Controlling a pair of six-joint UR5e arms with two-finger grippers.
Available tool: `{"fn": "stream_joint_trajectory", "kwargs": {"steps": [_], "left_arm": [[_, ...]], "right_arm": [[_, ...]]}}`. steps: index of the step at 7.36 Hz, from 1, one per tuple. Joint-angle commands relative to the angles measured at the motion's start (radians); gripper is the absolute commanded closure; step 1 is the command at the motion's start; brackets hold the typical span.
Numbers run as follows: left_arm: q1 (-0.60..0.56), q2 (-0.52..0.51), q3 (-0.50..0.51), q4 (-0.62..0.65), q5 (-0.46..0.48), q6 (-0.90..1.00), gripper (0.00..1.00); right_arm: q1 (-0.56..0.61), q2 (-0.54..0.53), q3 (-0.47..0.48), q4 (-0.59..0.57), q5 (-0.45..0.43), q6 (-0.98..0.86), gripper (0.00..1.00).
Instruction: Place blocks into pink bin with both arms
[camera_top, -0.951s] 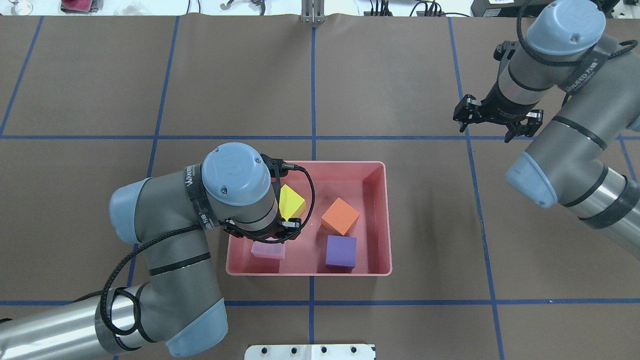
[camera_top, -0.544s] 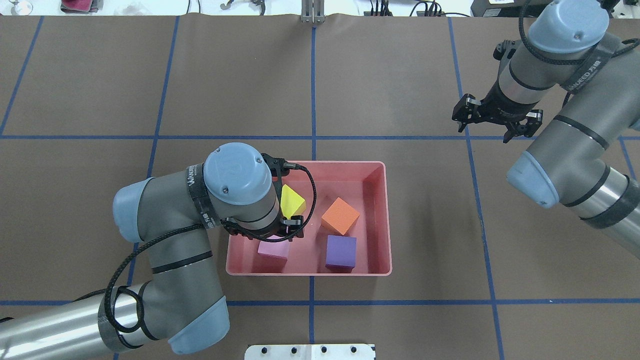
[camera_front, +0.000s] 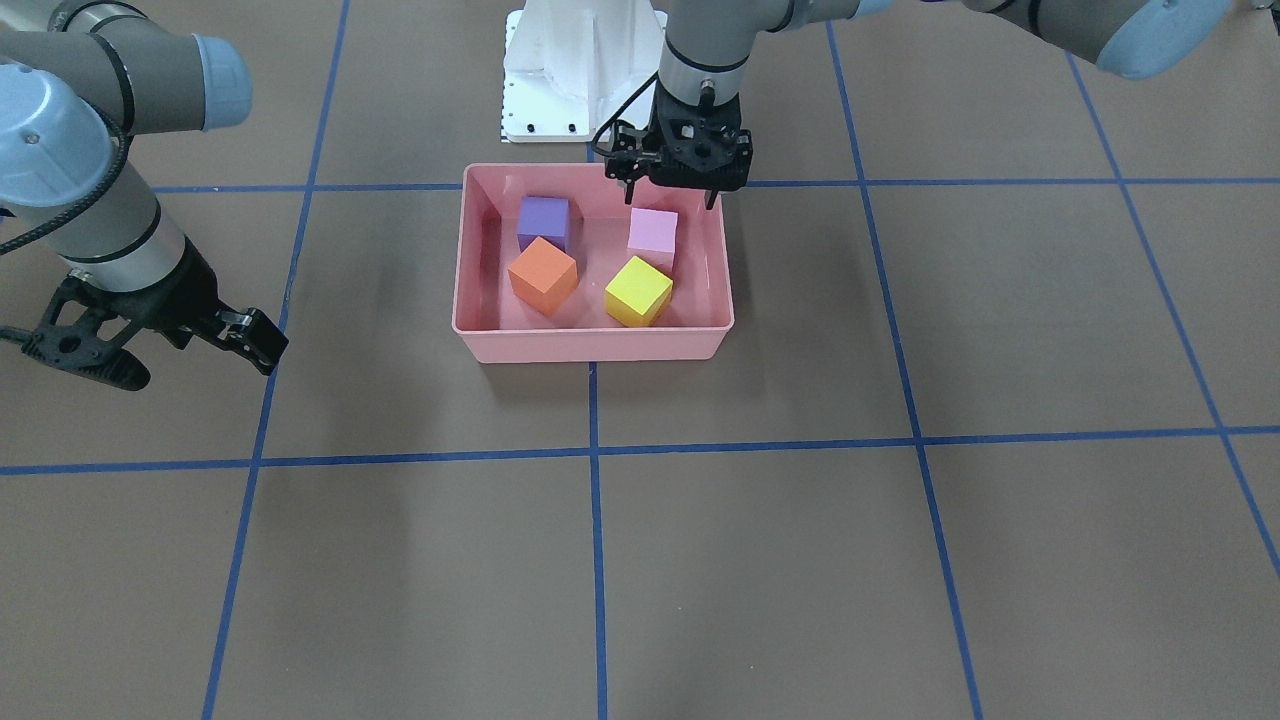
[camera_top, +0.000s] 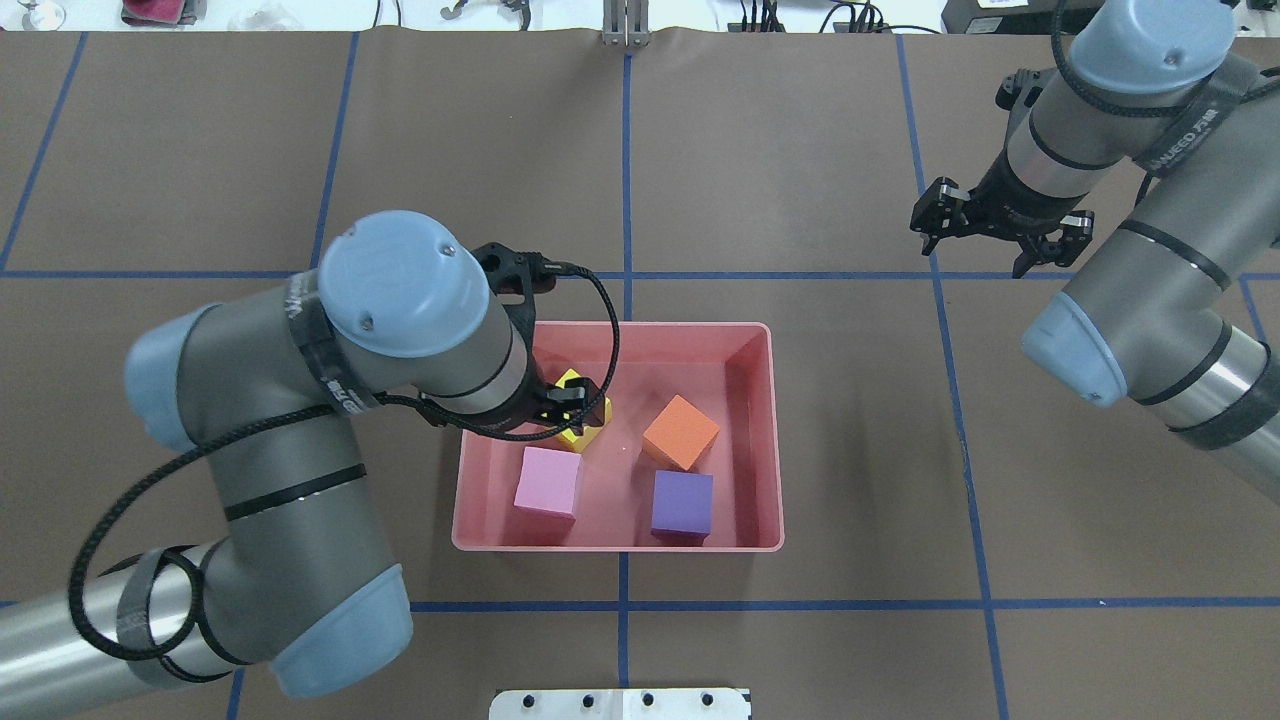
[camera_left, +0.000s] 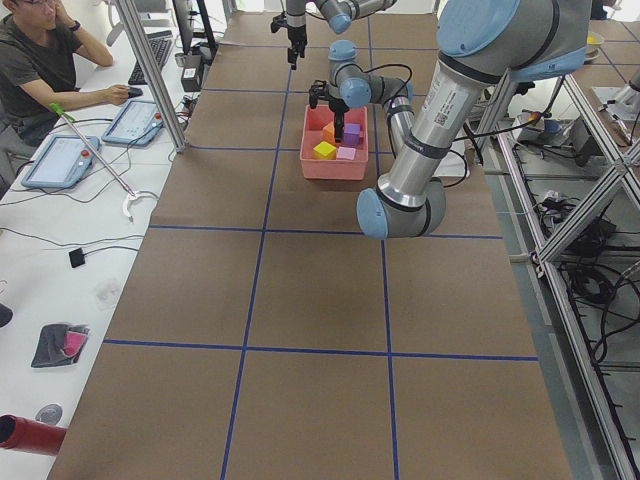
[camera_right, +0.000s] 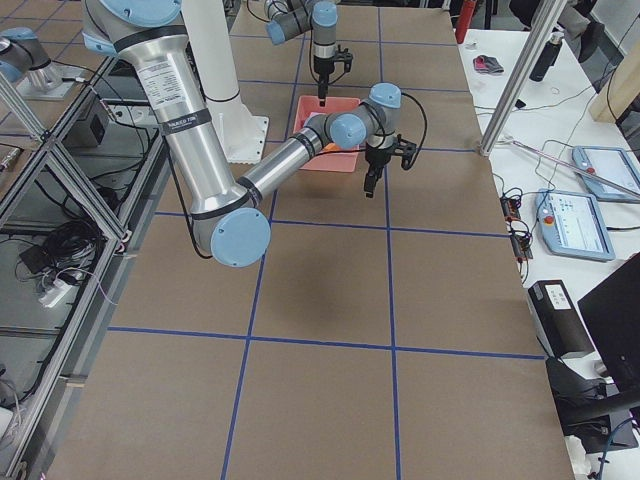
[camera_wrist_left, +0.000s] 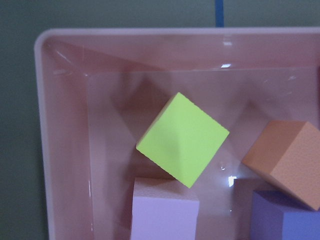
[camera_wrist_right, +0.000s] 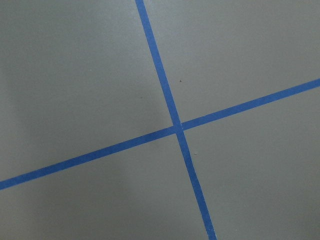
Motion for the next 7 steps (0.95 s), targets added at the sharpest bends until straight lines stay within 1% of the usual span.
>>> {"fn": "stream_joint_trajectory", "kwargs": {"steps": [1,2,3,4,5,6,7], "left_arm": [[-0.178,0.053,-0.090,0.166,-0.093,0.255,0.01],[-0.299,0.125,-0.091,0.171,-0.159,0.411,0.01],[-0.444,0.243,-0.084,0.165,-0.240,0.648,0.01],[-0.569,0.350,-0.067,0.156,-0.288,0.869,0.01],[-0.667,0.371,-0.015,0.157,-0.317,0.975,0.01],[-0.758,0.409,0.040,0.151,-0.369,1.053,0.01],[-0.871,0.434,0.139,0.130,-0.412,1.225,0.01]], "right_arm": [[0.101,-0.035,0.022,-0.003,0.073,-0.079,0.00],[0.158,-0.081,0.028,-0.003,0.075,-0.180,0.00],[0.234,-0.156,0.025,0.003,0.122,-0.339,0.00],[0.311,-0.214,0.023,0.005,0.154,-0.506,0.00],[0.377,-0.265,0.023,0.005,0.155,-0.631,0.00],[0.434,-0.317,0.023,0.005,0.158,-0.753,0.00],[0.468,-0.339,0.022,0.005,0.156,-0.831,0.00]]}}
